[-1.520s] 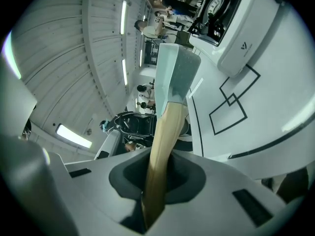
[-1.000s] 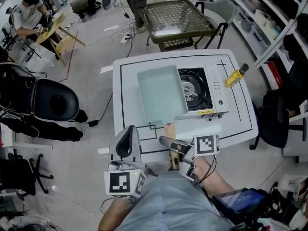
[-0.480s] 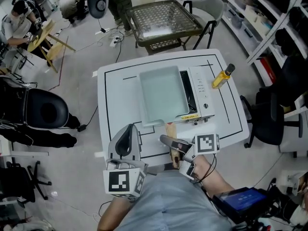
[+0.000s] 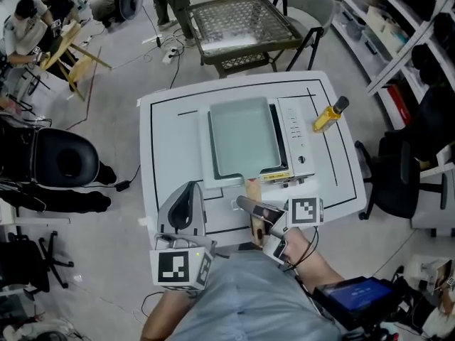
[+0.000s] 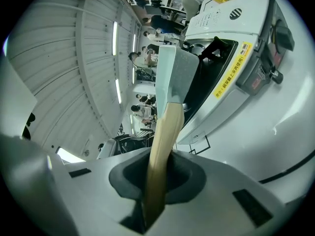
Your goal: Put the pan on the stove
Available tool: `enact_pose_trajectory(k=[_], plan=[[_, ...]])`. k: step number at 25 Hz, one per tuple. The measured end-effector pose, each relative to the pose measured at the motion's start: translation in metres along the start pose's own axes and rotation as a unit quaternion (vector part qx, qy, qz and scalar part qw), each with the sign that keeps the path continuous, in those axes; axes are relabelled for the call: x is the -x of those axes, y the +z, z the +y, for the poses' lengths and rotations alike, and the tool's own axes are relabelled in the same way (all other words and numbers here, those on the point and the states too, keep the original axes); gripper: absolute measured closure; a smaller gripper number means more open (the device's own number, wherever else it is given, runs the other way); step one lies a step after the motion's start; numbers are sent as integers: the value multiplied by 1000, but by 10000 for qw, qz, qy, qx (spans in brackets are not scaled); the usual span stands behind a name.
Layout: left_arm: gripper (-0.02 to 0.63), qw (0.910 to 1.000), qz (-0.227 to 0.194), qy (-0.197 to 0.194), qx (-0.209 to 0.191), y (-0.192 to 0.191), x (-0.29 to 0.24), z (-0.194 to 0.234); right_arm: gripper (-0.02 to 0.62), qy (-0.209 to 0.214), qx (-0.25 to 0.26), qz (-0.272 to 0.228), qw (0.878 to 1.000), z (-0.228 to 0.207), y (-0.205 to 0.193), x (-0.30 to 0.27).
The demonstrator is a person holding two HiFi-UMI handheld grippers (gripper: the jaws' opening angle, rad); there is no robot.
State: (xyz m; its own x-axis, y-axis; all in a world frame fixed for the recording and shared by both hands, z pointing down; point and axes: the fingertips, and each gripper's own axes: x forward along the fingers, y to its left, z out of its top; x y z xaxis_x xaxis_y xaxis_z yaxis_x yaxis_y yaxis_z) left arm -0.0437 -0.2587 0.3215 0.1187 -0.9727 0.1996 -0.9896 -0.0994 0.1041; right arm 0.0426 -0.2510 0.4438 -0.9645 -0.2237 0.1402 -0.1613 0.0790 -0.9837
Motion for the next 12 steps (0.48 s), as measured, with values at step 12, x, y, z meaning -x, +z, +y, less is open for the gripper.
enact_pose_trajectory(k=[12], plan=[[588,10000,-28,17,52,4,-7,0,522,94,-406,-64,9991,0,11,1]])
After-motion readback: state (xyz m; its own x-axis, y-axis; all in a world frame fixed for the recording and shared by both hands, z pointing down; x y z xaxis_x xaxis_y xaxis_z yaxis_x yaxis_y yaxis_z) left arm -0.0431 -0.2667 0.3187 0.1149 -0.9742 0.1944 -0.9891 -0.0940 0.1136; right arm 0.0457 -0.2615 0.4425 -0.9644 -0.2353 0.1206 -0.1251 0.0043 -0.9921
